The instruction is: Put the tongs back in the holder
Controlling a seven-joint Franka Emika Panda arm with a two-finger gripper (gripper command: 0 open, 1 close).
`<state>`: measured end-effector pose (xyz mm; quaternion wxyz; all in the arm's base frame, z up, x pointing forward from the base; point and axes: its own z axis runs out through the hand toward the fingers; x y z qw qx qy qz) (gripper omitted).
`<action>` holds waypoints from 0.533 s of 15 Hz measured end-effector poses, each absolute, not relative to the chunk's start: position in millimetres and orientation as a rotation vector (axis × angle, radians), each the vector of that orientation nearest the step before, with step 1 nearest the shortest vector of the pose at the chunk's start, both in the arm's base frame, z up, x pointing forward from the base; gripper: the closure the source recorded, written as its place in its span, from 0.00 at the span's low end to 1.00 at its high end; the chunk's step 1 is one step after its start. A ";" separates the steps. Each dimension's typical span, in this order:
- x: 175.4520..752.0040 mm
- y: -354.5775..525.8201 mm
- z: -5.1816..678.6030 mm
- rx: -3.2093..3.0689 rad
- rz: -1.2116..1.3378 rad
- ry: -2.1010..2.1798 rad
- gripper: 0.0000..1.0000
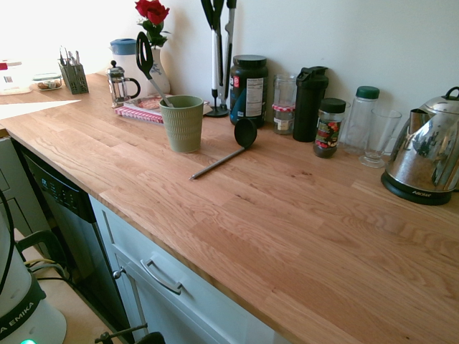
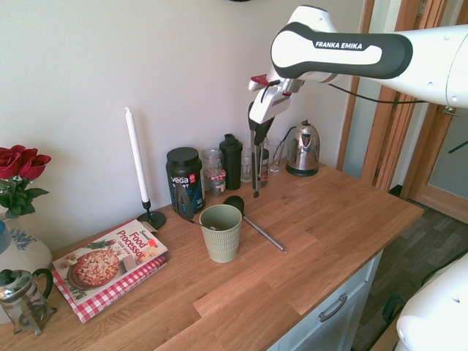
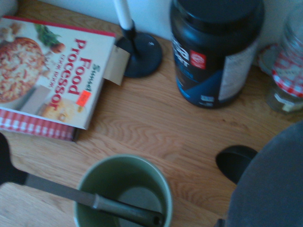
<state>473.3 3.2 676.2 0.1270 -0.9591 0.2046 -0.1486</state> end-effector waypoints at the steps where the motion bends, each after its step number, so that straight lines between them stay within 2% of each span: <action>1: 471.8 25.0 683.7 -2.789 -0.443 0.578 1.00; 5: 462.5 94.5 698.9 -2.788 -0.459 0.527 1.00; 8: 464.1 117.7 685.3 -2.815 -0.461 0.523 1.00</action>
